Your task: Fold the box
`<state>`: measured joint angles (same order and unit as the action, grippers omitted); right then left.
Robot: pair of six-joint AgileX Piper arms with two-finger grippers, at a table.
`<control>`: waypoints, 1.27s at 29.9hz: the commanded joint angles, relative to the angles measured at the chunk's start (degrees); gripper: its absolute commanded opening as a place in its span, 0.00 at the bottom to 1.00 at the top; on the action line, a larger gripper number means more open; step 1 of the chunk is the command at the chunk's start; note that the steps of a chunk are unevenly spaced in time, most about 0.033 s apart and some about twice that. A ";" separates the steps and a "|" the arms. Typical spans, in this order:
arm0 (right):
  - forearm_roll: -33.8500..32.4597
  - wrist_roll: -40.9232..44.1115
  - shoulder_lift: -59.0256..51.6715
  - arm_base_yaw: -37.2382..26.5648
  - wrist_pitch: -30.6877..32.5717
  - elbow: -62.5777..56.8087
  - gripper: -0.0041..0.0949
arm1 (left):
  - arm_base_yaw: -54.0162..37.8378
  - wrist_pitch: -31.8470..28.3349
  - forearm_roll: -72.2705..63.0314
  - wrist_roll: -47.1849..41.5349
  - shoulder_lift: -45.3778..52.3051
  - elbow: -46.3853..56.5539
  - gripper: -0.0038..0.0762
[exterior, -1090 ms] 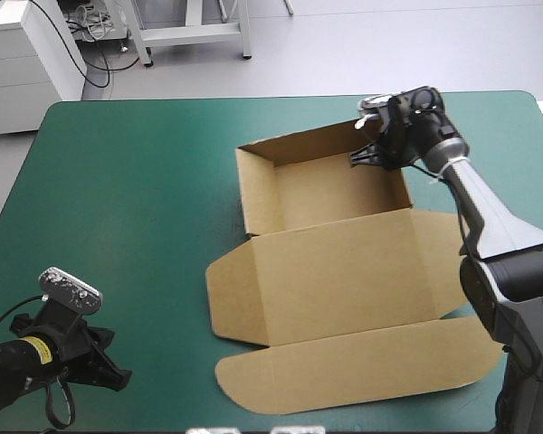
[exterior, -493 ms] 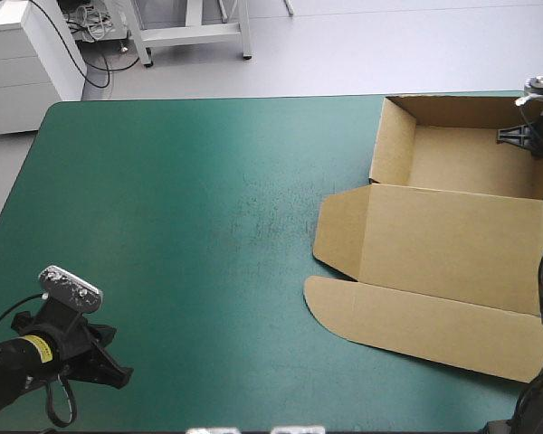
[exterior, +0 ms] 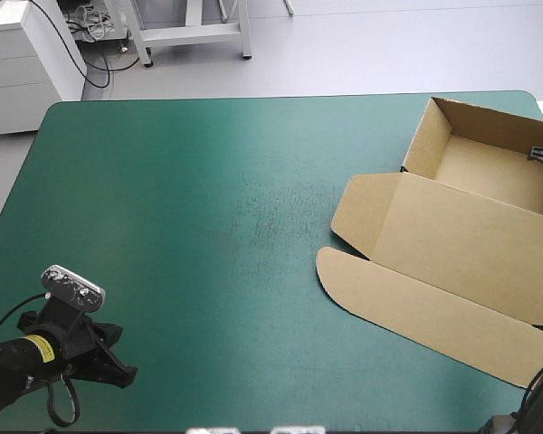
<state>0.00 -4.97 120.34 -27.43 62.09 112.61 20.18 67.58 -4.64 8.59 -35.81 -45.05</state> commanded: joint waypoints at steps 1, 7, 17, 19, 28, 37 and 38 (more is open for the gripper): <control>0.87 0.24 -3.58 -0.37 -2.67 1.69 0.39 | 0.17 -3.23 -1.18 -0.62 -0.17 -1.66 0.04; 0.47 0.33 -4.51 -0.37 -4.36 1.91 0.90 | 0.17 -3.26 -1.18 -0.62 -0.17 -1.66 0.04; 0.46 -3.40 -9.94 -0.37 0.30 9.45 0.93 | 0.17 -5.67 -1.18 -0.62 -0.17 -1.66 0.04; 1.01 -3.39 -11.10 -0.37 2.00 10.96 0.90 | 0.17 -5.81 -1.18 -0.62 -0.17 -1.66 0.04; 15.43 -6.57 -15.51 -0.15 4.87 11.57 0.38 | 0.17 -7.55 -0.71 -0.48 -0.17 -1.66 0.04; 20.11 -6.80 -17.78 2.28 4.87 11.46 0.03 | 0.17 -8.30 -0.71 0.29 -0.17 -1.66 0.04; 19.65 -6.80 -18.05 3.21 4.87 11.46 0.03 | 0.17 -8.30 -0.71 0.29 -0.17 -1.66 0.04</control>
<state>18.95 -11.03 106.59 -26.28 69.28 122.28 20.18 62.34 -4.76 8.82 -35.81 -45.05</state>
